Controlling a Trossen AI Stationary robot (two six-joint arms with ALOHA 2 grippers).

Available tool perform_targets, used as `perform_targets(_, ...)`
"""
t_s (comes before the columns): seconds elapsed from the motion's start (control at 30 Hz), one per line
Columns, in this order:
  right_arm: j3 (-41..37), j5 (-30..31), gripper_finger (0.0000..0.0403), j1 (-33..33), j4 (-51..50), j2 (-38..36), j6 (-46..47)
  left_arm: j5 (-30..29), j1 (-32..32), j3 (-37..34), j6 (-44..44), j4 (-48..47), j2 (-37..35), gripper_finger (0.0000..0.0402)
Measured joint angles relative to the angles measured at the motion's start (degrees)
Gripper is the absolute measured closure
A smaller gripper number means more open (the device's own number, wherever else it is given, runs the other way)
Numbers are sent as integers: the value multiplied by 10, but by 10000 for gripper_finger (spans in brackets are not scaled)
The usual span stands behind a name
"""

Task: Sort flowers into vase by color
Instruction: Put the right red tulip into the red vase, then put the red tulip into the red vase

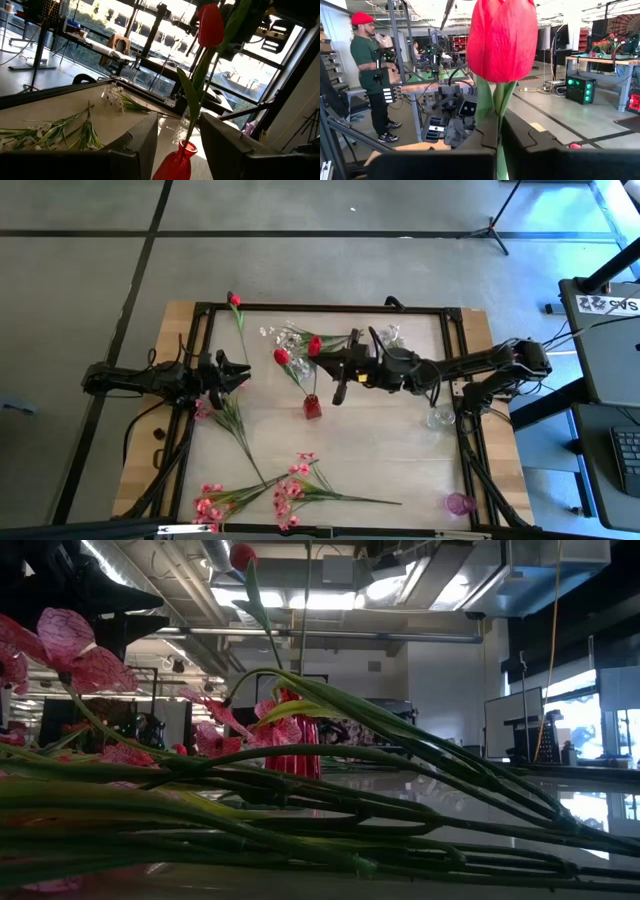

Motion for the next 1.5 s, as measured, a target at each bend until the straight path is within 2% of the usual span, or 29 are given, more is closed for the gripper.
perform_targets(0.23, -17, 6, 394, 0, -8, 9, 18, 0, 0, 0, 0, 0, 0, 259)
perform_targets(0.5, -19, 5, 385, 1, -10, 53, 24, 0, 0, 0, 0, 0, 0, 260)
perform_targets(0.6, -19, 5, 357, 1, -14, 64, 31, 0, 0, 0, 0, 0, 0, 259)
perform_targets(0.87, -18, 5, 242, 1, -64, 59, 31, 0, 0, 0, 0, 0, 0, 260)
perform_targets(0.97, -5, 5, 206, 1, -113, 52, 30, -3, 0, 0, 34, 4, 0, 260)
perform_targets(1.07, 17, 5, 178, 2, -165, 43, 30, -6, 0, 0, 91, 5, 0, 260)
perform_targets(1.2, 44, 8, 155, 8, -232, 16, 26, -7, 0, 0, 103, 6, 0, 260)
perform_targets(1.33, 60, 45, 148, 33, -284, -21, -1, -5, 0, 0, 95, 10, 0, 259)
perform_targets(1.43, 62, 99, 150, 74, -307, -56, -31, 8, 0, 0, 55, 18, 0, 260)
perform_targets(1.5, 62, 146, 152, 108, -330, -79, -42, 7, 0, 0, 57, 39, 0, 260)
